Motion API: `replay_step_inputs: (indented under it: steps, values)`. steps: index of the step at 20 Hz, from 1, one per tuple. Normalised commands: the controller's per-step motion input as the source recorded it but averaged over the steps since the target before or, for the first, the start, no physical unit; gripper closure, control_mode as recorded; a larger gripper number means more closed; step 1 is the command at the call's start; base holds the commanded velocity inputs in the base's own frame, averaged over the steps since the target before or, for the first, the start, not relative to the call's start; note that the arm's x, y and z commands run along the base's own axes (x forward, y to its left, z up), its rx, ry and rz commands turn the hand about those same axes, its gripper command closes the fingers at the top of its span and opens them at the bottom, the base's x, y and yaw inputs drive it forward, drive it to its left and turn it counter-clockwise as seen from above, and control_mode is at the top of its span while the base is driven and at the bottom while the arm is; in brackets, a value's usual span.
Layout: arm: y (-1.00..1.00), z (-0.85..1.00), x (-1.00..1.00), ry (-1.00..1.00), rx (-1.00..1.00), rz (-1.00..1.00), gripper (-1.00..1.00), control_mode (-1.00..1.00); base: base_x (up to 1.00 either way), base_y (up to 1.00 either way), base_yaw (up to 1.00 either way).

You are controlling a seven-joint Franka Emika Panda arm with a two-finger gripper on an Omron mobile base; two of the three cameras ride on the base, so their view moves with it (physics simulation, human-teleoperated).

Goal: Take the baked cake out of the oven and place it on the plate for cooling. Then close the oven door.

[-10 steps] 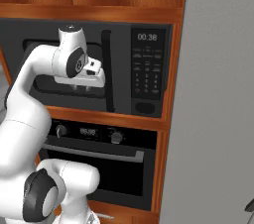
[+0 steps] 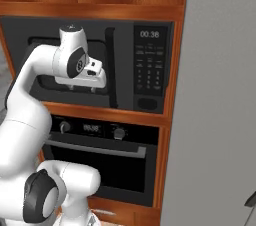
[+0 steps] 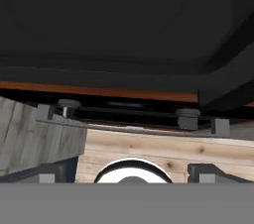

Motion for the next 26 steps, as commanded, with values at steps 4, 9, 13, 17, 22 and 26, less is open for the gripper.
replay_step_inputs:
  steps: [4, 9, 13, 17, 22, 26]
  values:
    - [0.00, 0.00, 0.00, 0.00, 0.00, 0.00, -1.00, 1.00, -0.44, -0.28, 0.04]
    - [0.00, 0.00, 0.00, 0.00, 0.00, 0.00, -1.00, 1.00, -0.37, -0.47, 0.12]
    - [0.00, 0.00, 0.00, 0.00, 0.00, 0.00, -1.00, 1.00, -0.31, -0.48, 0.18]
    - [0.00, 0.00, 0.00, 0.00, 0.00, 0.00, -1.00, 1.00, -0.20, -0.43, 0.22]
    - [0.00, 0.00, 0.00, 0.00, 0.00, 0.00, -1.00, 1.00, -0.25, -0.53, 0.23]
    - [0.00, 0.00, 0.00, 0.00, 0.00, 0.00, -1.00, 1.00, -0.32, -0.62, 0.22]
